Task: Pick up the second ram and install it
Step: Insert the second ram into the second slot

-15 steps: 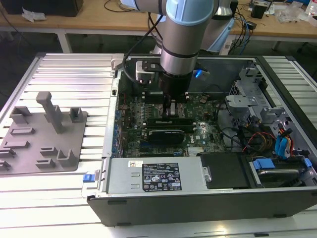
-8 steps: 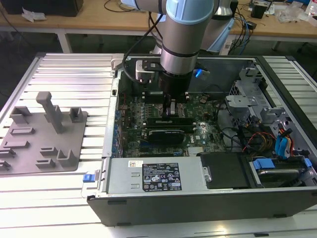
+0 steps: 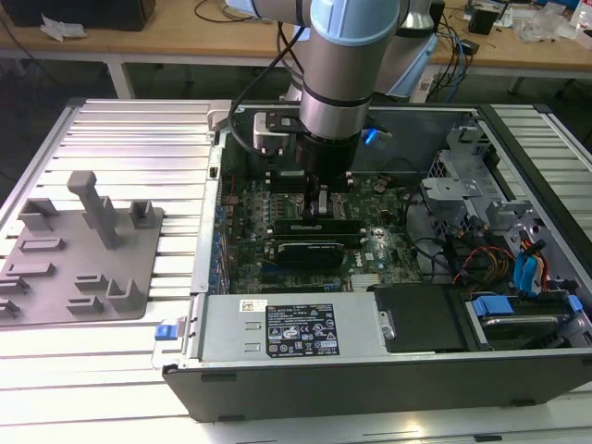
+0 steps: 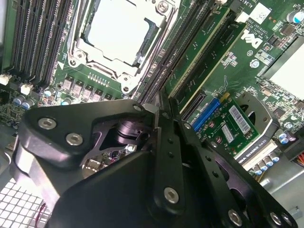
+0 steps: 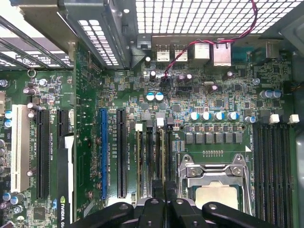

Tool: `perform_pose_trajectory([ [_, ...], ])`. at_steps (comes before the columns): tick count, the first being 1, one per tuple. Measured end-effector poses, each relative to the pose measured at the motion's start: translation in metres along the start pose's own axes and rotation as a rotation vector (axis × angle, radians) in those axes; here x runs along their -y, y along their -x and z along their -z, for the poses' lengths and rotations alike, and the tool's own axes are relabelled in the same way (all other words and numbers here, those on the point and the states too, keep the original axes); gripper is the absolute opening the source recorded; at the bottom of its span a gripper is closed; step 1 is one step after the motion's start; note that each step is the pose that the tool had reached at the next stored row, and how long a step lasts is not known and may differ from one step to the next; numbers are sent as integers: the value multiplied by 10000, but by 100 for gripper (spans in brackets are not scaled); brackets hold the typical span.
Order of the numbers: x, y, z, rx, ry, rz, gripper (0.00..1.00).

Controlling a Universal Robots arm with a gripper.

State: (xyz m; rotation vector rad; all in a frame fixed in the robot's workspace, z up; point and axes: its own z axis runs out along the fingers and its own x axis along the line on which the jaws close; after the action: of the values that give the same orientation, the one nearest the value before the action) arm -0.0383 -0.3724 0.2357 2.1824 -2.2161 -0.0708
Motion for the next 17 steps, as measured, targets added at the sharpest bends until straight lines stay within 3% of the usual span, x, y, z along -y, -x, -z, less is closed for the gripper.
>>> perform_pose_trajectory([
  [17,12,-1,-45,-14,2,241,9],
])
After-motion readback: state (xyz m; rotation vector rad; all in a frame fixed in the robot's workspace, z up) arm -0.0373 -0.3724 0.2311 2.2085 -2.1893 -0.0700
